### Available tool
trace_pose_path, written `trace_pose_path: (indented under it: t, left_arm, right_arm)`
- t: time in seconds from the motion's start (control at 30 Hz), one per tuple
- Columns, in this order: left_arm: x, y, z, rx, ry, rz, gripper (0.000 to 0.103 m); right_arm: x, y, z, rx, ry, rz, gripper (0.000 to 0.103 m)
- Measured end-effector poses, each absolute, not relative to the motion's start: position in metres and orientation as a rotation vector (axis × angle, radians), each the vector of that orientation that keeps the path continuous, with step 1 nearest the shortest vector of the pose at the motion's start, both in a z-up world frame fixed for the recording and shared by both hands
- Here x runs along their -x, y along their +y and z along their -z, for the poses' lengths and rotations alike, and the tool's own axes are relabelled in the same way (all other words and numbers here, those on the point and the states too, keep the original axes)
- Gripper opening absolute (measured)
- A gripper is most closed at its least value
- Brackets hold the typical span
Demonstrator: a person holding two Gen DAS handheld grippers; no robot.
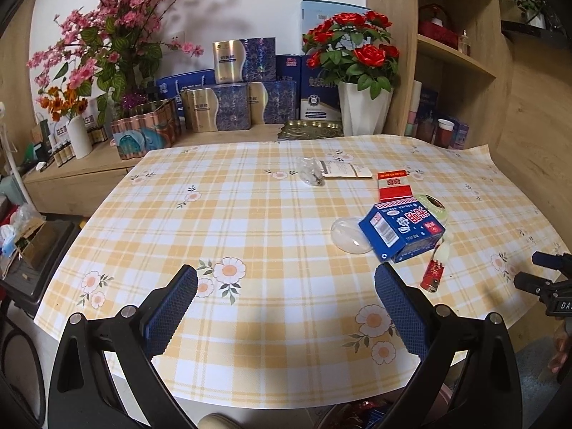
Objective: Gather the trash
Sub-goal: 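Reach the left tool around the blue-white milk carton to grasp it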
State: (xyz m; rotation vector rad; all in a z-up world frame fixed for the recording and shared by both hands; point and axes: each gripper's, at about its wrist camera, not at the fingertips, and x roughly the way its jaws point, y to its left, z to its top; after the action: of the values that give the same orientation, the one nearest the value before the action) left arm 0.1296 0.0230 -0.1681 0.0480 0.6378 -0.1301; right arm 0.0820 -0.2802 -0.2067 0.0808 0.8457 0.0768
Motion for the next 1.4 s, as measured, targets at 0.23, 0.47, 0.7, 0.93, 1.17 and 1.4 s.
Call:
trace_pose_path:
  t: [0.23,0.47,0.7,0.93,1.17,1.4]
  left_arm:
    - [-0.131,0.032,0.171,-0.019,0.656,0.136,0.097]
    - [-0.133,0.029,0.178,-0.011,0.670,0.155,0.097]
    - [-0.146,0.023,0.178,0.036,0.696,0.211,0.097]
    - [-0.195,-0.020,0.185,0.186,0.825,0.329,0.097]
    - [-0.251,-0.088,0.217,0.238,0.968,0.300,0.097]
    - [-0.273,-0.132,0.229,0.201,1.010,0.212,0.097]
  right_arm:
    - [-0.090,-0.268,0.212,-0.077,0.855,-0.130,0.096]
    - [-0.115,-0.243,0.222,-0.062,0.898,-0.172,0.082]
    - [-0.147,-0.251,0.215,-0.135,0.901,-0.150,0.071]
    - [-0.154,-0.266,0.220,-0.104,0.899,-0.091,0.071]
    - [-0.146,-0.301,0.227,-0.173,0.898,-0.054,0.071]
    - [-0.136,-0.335,0.227,-0.203,0.880,-0.029,0.071]
